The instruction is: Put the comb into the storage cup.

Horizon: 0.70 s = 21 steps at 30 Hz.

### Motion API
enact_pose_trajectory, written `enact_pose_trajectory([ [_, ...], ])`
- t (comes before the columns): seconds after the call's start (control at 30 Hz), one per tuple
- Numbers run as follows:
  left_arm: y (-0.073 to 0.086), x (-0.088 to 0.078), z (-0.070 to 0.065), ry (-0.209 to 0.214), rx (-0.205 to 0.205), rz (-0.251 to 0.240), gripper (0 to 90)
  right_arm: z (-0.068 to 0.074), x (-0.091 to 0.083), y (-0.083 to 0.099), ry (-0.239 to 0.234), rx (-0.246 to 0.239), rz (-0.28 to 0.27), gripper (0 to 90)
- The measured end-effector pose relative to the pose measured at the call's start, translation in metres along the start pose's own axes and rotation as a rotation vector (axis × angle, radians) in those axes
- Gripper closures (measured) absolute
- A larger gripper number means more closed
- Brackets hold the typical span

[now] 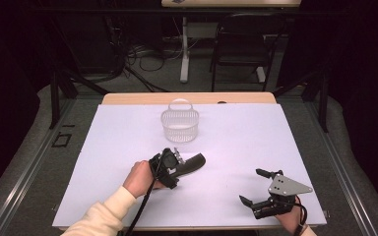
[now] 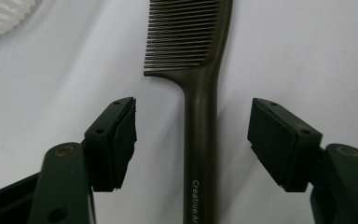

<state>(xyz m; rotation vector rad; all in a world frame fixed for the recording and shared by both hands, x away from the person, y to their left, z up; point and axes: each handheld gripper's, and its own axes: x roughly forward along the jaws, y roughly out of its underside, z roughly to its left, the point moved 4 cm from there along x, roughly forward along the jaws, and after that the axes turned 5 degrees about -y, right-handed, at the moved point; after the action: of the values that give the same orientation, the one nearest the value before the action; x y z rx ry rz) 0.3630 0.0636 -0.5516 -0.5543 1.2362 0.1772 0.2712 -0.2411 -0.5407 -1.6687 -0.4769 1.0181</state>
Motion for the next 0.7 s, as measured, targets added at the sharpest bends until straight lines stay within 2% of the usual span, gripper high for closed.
enact_pose_trajectory([
  [0.13, -0.003, 0.005, 0.001, 0.032, -0.016, 0.02, 42.0, 0.0, 0.0, 0.0, -0.004, 0.002, -0.002, 0.0],
  [0.33, -0.008, 0.01, 0.006, 0.071, -0.004, 0.066, 52.1, 0.001, 0.0, 0.0, -0.008, 0.005, 0.0, 0.0],
  [0.6, -0.014, 0.013, 0.006, 0.119, 0.018, 0.141, 59.3, 0.001, 0.001, 0.0, -0.014, 0.003, -0.004, 0.0],
  [0.7, -0.015, 0.016, 0.007, 0.128, 0.014, 0.148, 61.1, 0.001, 0.001, 0.0, -0.015, 0.006, -0.005, 0.0],
])
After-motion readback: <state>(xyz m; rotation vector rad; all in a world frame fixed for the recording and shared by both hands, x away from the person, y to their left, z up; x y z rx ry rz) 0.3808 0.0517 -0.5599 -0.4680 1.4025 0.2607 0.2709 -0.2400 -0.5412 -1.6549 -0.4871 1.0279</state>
